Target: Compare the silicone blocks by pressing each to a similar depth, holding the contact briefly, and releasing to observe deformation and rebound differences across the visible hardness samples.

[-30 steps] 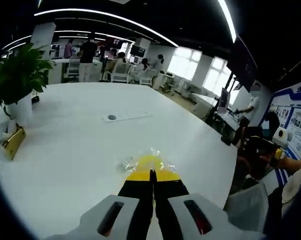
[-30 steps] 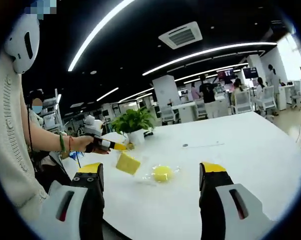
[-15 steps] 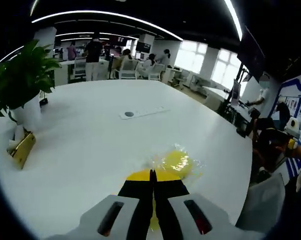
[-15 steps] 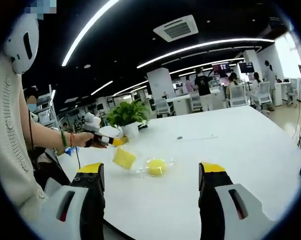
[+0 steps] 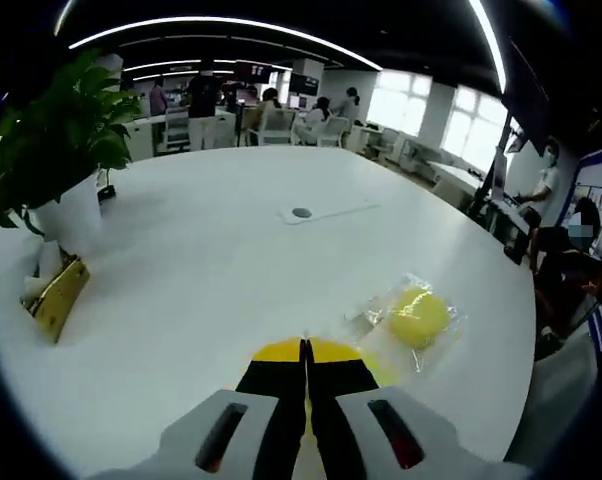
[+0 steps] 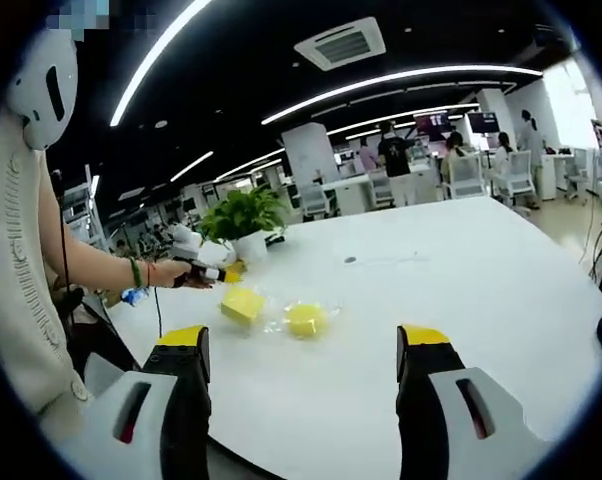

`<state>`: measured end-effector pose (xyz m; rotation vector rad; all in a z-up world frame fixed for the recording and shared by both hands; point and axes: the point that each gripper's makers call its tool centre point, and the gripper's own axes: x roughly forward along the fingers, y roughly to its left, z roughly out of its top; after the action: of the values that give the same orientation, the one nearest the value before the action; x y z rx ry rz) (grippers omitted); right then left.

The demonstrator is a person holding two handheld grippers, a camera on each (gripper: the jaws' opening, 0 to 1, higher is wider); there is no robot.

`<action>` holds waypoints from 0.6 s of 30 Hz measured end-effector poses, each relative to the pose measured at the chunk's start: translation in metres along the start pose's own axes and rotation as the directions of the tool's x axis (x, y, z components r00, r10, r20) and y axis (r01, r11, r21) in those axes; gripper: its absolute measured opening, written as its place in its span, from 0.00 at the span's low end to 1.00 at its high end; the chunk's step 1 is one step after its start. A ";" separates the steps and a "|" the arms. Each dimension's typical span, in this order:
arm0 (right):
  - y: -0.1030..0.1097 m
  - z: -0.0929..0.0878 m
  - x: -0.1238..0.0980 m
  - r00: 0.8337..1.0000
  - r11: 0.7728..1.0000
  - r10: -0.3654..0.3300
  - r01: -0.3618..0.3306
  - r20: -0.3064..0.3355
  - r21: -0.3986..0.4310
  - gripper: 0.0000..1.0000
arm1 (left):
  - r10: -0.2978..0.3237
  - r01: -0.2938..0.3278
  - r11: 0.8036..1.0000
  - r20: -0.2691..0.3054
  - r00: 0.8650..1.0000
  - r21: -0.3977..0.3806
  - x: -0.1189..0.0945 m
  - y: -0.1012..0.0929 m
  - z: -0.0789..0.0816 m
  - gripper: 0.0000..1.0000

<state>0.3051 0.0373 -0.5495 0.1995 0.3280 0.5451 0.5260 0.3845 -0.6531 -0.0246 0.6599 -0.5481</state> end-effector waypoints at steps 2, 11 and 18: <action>0.000 -0.002 0.003 1.000 1.000 -0.004 0.004 -0.010 0.006 0.71 | 0.004 -0.004 1.000 -0.015 1.000 0.008 0.005 0.006 -0.006 0.00; 0.000 -0.009 0.012 0.999 1.000 -0.015 0.016 -0.044 0.023 0.70 | -0.002 0.005 0.999 -0.055 0.998 0.054 0.024 0.024 -0.027 0.00; -0.001 -0.013 0.017 0.998 0.999 -0.015 0.017 -0.062 0.030 0.69 | -0.001 0.008 0.996 -0.082 0.997 0.085 0.030 0.032 -0.039 0.00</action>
<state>0.3147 0.0465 -0.5660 0.2094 0.3980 0.5310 0.5379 0.4025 -0.7078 0.0767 0.7160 -0.5839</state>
